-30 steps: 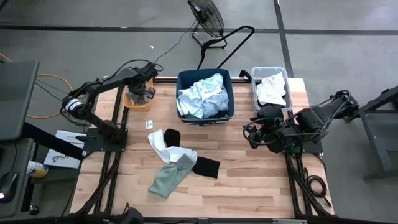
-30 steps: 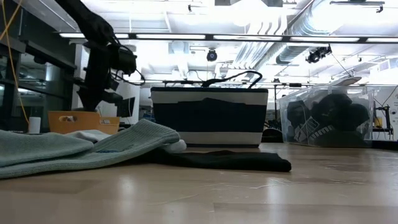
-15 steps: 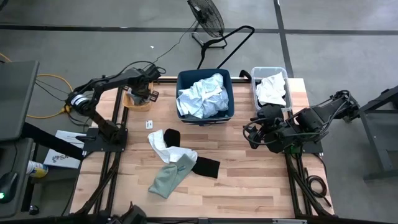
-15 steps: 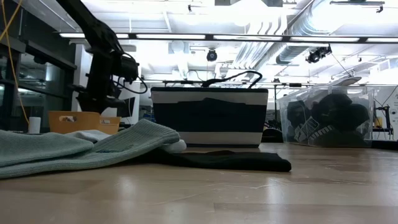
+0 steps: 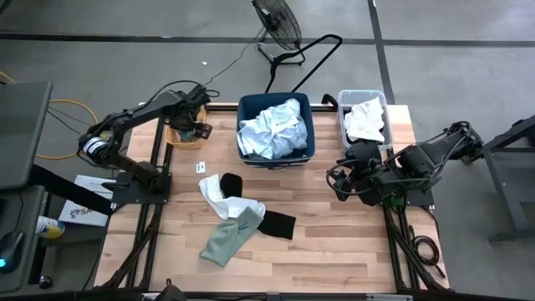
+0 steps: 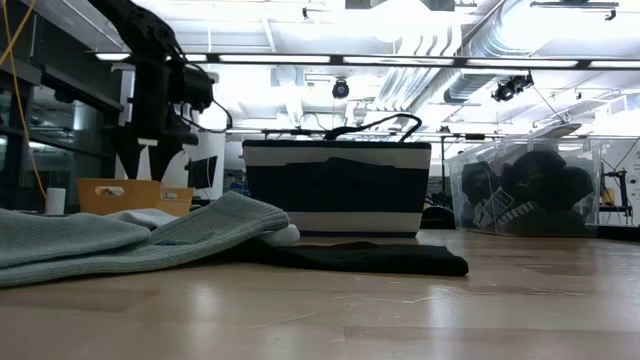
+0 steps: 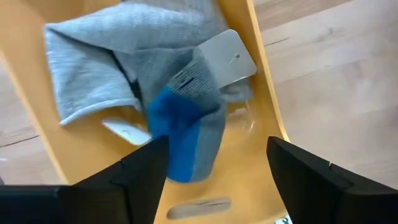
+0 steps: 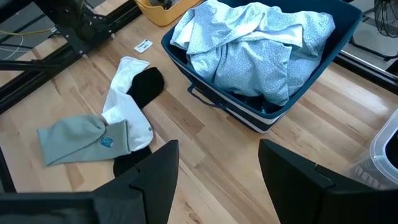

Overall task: Pick & Place Cloths
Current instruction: Put the gray sock into the yellow bin, then put the white sock into the yellow bin

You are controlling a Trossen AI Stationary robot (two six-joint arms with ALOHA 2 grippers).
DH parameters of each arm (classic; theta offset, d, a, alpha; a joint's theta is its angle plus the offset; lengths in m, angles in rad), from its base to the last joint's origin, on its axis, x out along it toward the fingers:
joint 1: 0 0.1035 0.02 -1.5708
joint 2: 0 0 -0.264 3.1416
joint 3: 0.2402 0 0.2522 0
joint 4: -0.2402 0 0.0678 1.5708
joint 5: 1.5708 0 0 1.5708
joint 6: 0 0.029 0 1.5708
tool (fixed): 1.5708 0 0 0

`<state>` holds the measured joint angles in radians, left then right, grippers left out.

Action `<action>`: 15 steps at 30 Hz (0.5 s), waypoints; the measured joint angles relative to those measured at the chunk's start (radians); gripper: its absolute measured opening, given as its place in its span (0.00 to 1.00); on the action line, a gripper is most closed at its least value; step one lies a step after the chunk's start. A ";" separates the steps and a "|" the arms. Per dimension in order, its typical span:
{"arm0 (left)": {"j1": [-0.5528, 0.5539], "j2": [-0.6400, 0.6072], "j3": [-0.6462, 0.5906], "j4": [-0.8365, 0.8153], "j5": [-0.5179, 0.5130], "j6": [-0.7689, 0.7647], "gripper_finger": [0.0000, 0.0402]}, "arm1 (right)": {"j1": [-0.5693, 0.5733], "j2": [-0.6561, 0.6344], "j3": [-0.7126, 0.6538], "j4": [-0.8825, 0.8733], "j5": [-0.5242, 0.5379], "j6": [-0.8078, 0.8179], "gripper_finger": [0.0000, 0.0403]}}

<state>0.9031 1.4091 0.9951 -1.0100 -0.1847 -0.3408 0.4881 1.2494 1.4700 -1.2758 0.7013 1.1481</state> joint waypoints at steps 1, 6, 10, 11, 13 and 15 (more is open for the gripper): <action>0.000 -0.013 0.000 -0.005 0.000 -0.003 0.66 | 0.000 0.000 0.000 -0.001 0.000 0.000 0.53; 0.000 -0.087 0.000 -0.039 0.068 -0.004 0.66 | 0.000 0.000 0.000 -0.001 0.000 -0.019 0.53; 0.000 -0.139 0.000 -0.076 0.199 0.016 0.66 | 0.000 0.000 0.000 -0.001 -0.001 -0.027 0.53; 0.000 -0.148 0.000 -0.085 0.242 0.029 0.66 | 0.000 0.000 0.000 -0.001 -0.001 -0.027 0.53; -0.002 -0.164 0.000 -0.105 0.340 0.061 0.66 | 0.000 0.000 0.000 -0.001 -0.001 -0.034 0.53; -0.025 -0.172 0.000 -0.124 0.405 0.070 0.66 | 0.000 0.000 0.000 -0.001 -0.001 -0.049 0.53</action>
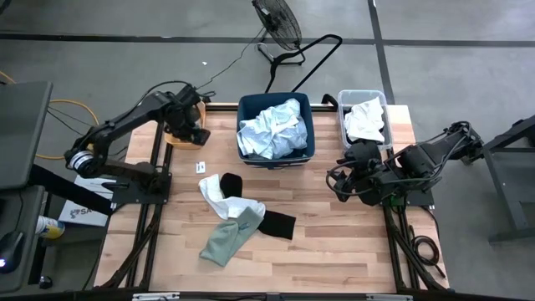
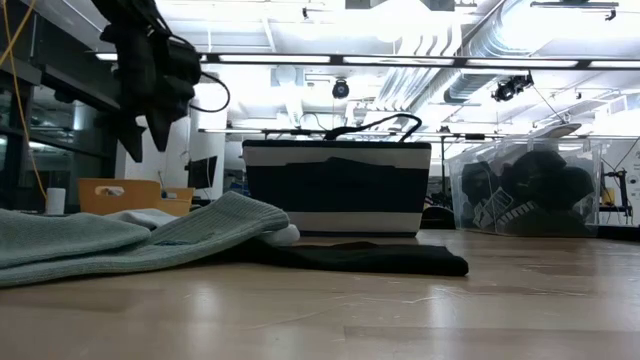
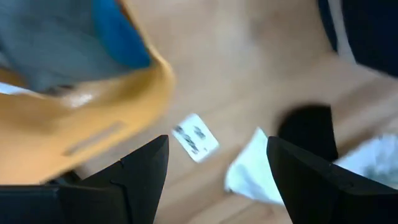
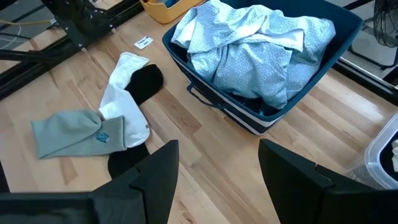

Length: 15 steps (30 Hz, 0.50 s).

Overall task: Pick & Place Cloths
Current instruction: Put the white sock into the yellow bin

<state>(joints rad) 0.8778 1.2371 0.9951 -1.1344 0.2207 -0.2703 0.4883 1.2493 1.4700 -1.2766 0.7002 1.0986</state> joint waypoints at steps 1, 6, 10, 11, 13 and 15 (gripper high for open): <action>-0.021 0.000 0.000 -0.006 0.009 -0.003 0.66 | 0.000 0.000 0.000 0.000 0.000 -0.003 0.53; -0.160 -0.002 0.000 -0.019 0.008 -0.028 0.66 | 0.000 0.000 0.000 0.000 0.000 -0.027 0.53; -0.285 -0.002 0.000 -0.014 -0.034 -0.084 0.66 | 0.000 0.000 0.000 0.000 0.000 -0.031 0.53; -0.314 -0.002 0.000 -0.018 -0.047 -0.096 0.66 | 0.000 0.000 0.000 0.000 0.000 -0.032 0.53; -0.367 -0.002 0.000 -0.026 -0.057 -0.120 0.66 | 0.001 0.000 0.000 0.000 -0.001 -0.037 0.53; -0.421 -0.002 0.000 -0.021 -0.074 -0.157 0.66 | 0.001 0.000 0.000 0.001 -0.009 -0.046 0.53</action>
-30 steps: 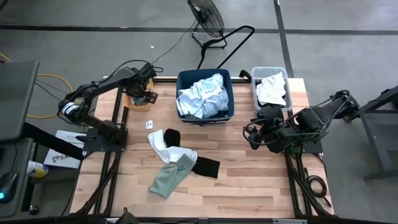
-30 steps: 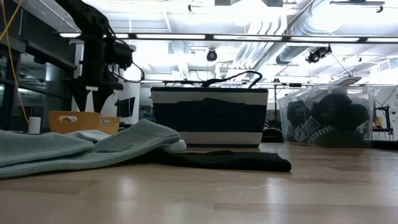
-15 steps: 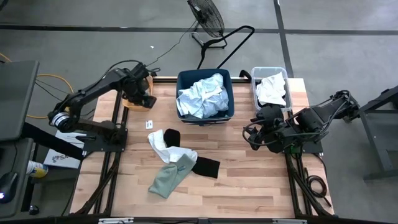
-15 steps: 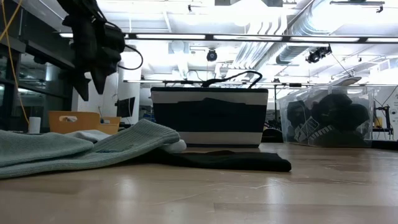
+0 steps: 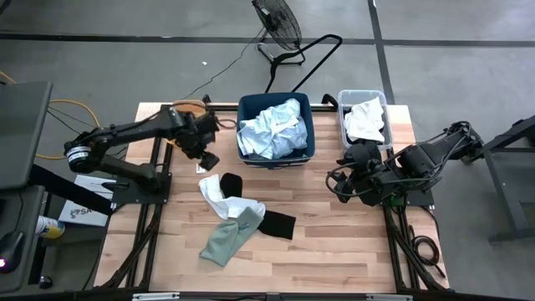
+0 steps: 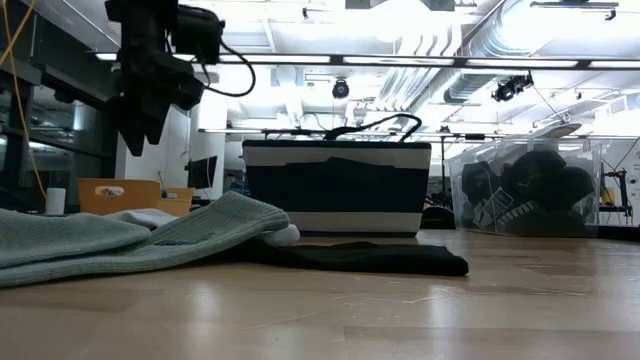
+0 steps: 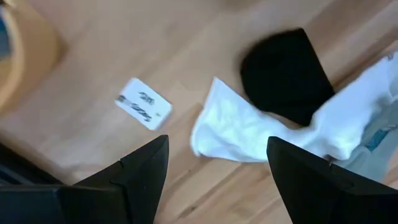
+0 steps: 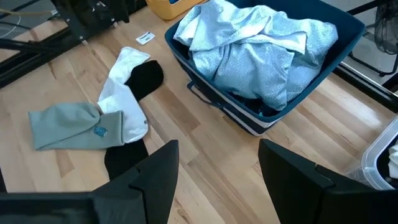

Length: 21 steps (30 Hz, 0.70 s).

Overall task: Pick & Place Cloths
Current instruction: Put the white sock into the yellow bin

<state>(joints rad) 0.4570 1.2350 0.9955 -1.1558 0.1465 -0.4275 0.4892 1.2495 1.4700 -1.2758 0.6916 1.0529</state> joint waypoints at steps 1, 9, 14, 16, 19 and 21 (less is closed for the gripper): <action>-0.026 0.000 0.000 0.001 -0.009 -0.022 0.66 | 0.000 0.000 0.000 0.000 -0.009 -0.003 0.53; -0.208 0.000 0.000 0.005 -0.064 -0.196 0.66 | 0.000 0.000 0.000 0.001 -0.054 -0.007 0.53; -0.312 0.000 0.000 0.008 -0.101 -0.303 0.66 | 0.000 0.000 0.000 0.001 -0.072 -0.026 0.53; -0.354 0.000 0.000 0.011 -0.122 -0.349 0.66 | 0.000 0.000 0.000 0.001 -0.076 -0.033 0.53; -0.417 0.000 0.000 0.011 -0.150 -0.418 0.66 | 0.000 0.000 0.000 0.001 -0.078 -0.042 0.53; -0.459 0.000 0.000 0.012 -0.163 -0.465 0.66 | 0.000 0.000 0.000 0.001 -0.081 -0.054 0.53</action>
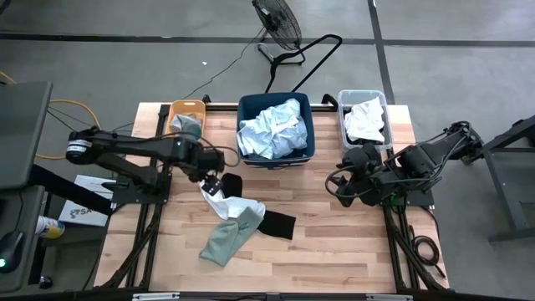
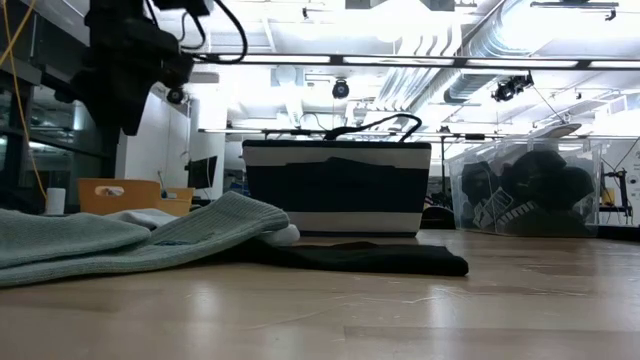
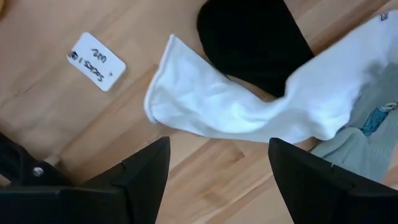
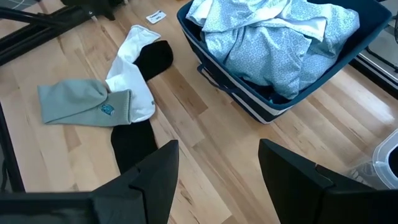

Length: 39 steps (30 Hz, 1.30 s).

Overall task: Pick & Place Cloths
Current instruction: Put the white sock into the yellow bin

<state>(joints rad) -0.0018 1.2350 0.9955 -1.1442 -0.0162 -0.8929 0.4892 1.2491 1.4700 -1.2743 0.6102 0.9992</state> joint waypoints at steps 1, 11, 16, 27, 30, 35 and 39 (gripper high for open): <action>-0.020 0.000 0.000 0.001 -0.009 -0.021 0.66 | 0.000 0.000 0.000 0.000 -0.001 -0.002 0.53; -0.186 0.000 0.000 0.064 -0.121 -0.143 0.66 | 0.000 0.000 0.000 0.000 -0.003 -0.030 0.53; -0.229 0.014 -0.007 0.101 -0.145 -0.163 0.66 | 0.000 0.000 0.000 0.000 -0.003 -0.036 0.53; -0.276 0.143 -0.089 0.231 -0.103 -0.182 0.66 | 0.000 0.000 0.000 0.000 -0.004 -0.037 0.53; -0.274 0.191 -0.089 0.253 -0.097 -0.170 0.66 | 0.000 0.000 0.000 0.000 -0.004 -0.037 0.53; -0.274 0.266 -0.089 0.304 -0.090 -0.154 0.66 | 0.000 0.000 0.000 0.002 -0.007 -0.037 0.53; -0.274 0.320 -0.089 0.324 -0.087 -0.159 0.66 | 0.000 0.000 0.000 0.006 -0.008 -0.036 0.53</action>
<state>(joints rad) -0.2756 1.5551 0.9066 -0.8207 -0.1032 -1.0515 0.4891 1.2493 1.4700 -1.2687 0.6025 0.9629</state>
